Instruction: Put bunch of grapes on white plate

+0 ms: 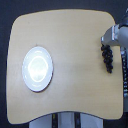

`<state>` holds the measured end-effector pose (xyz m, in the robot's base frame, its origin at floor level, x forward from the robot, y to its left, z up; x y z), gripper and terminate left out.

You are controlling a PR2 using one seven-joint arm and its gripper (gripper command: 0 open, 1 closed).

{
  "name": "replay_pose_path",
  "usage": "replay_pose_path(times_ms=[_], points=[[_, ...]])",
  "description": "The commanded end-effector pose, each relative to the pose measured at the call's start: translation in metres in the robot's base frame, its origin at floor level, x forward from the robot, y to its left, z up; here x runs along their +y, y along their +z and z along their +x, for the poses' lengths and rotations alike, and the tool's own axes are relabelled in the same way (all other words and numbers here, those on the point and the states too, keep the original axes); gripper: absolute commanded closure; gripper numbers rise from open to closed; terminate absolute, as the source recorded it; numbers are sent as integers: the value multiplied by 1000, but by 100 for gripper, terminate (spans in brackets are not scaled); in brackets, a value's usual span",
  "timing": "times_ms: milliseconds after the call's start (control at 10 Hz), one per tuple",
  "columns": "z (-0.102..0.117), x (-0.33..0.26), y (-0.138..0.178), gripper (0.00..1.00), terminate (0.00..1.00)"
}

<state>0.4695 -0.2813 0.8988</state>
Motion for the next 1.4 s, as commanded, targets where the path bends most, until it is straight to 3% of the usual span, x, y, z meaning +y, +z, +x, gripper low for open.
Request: replay_pose_path(times_ms=[0, 700, 1300], points=[[0, 0, 0, 0, 0], [55, -8, -37, 0, 0], [53, 13, -99, 0, 0]])
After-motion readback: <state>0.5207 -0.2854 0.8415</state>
